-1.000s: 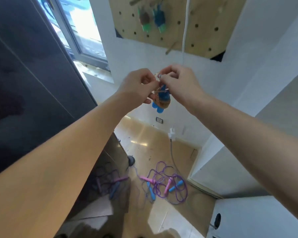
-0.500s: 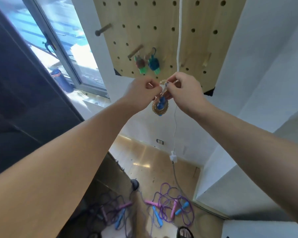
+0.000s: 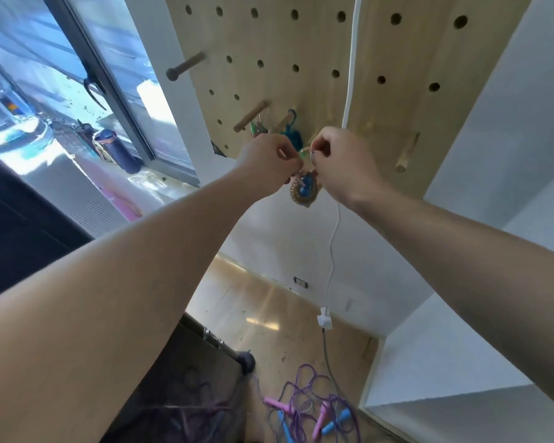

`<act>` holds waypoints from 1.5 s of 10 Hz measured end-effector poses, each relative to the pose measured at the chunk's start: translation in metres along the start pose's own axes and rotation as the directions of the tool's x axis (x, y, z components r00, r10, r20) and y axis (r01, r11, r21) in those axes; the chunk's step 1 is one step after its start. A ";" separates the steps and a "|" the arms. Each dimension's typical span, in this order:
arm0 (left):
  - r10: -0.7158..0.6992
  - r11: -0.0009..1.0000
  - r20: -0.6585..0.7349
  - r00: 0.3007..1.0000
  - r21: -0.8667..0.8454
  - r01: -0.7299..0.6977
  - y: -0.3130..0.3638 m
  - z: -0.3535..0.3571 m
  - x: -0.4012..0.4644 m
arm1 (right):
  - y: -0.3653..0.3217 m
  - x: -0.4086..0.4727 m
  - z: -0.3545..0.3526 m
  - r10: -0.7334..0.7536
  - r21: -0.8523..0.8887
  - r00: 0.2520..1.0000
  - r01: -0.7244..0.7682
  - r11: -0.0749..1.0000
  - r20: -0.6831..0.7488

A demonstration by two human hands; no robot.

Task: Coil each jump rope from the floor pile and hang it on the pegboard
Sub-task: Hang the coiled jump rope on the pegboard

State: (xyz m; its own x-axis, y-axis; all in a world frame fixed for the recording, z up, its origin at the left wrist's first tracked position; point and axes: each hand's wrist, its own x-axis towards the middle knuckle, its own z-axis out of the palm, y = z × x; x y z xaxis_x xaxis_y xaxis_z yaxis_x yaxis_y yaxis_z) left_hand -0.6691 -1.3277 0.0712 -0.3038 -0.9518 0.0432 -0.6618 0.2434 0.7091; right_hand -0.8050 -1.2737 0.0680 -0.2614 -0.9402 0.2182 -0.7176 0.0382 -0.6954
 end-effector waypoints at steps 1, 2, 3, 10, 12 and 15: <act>-0.027 1.000 0.012 1.000 -0.012 0.027 -0.006 0.004 0.026 | 0.002 0.021 0.009 0.015 -0.045 1.000 -0.015 0.999 -0.016; -0.039 0.999 0.043 0.998 -0.014 0.040 -0.013 0.009 0.045 | 0.004 0.034 0.020 0.067 -0.084 0.997 -0.070 0.994 -0.043; -0.055 0.997 0.076 0.996 -0.042 0.058 -0.017 0.016 0.061 | 0.004 0.045 0.027 0.124 -0.109 0.989 -0.132 0.985 -0.081; -0.147 0.964 0.161 0.976 -0.196 0.178 -0.002 0.039 0.143 | 0.027 0.120 0.021 0.060 -0.430 0.989 -0.113 0.896 -0.134; -0.090 0.992 0.157 0.984 -0.072 0.102 0.002 0.046 0.150 | 0.034 0.124 0.020 0.035 -0.475 0.992 -0.091 0.875 -0.125; -0.235 0.945 0.188 0.953 -0.186 0.270 -0.004 0.034 0.112 | 0.033 0.093 0.018 -0.024 -0.260 0.993 -0.007 0.966 -0.116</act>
State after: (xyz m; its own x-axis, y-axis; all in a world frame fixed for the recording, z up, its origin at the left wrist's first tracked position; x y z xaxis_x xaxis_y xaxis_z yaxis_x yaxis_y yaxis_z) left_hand -0.7233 -1.4289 0.0493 -0.2628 -0.9297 -0.2582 -0.5796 -0.0618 0.8125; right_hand -0.8414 -1.3661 0.0524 -0.3172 -0.8954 0.3126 -0.8589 0.1315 -0.4950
